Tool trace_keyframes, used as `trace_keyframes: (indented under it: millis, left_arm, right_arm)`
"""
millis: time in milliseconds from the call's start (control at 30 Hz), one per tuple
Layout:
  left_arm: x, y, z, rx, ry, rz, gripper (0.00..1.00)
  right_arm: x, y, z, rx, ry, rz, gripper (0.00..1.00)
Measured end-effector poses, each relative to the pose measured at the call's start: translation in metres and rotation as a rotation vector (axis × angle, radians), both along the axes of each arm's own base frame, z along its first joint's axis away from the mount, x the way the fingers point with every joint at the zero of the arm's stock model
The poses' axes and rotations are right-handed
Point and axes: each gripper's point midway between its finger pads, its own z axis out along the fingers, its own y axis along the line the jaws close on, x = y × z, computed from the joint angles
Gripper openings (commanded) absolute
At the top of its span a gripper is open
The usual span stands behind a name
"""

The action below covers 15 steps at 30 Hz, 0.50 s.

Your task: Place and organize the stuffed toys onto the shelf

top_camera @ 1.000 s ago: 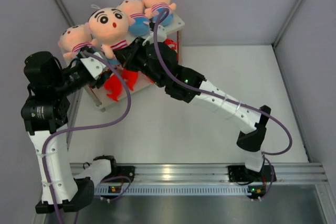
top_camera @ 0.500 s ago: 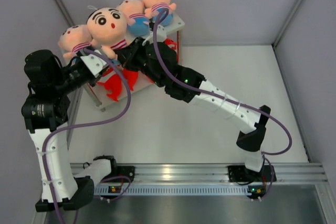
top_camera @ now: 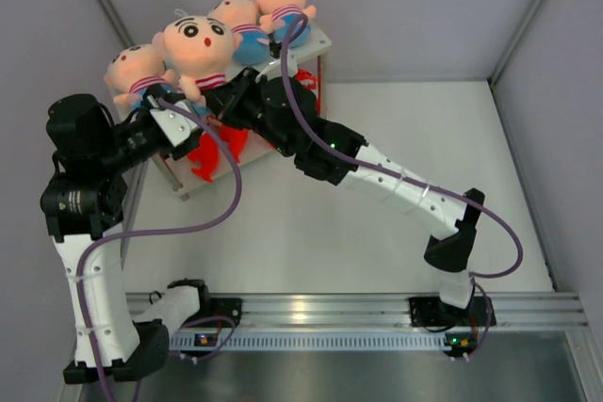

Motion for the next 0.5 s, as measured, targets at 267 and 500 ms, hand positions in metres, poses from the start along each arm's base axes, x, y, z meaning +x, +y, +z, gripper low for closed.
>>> trace_keyframes:
  millis: [267, 500]
  left_arm:
    - [0.0040, 0.0071, 0.0013, 0.028, -0.022, 0.037, 0.16]
    - [0.0023, 0.0072, 0.0006, 0.027, -0.014, 0.038, 0.00]
  right_arm:
    - [-0.0063, 0.0079, -0.0018, 0.042, 0.032, 0.035, 0.00]
    - [-0.0070, 0.0093, -0.0017, 0.055, 0.039, 0.037, 0.00]
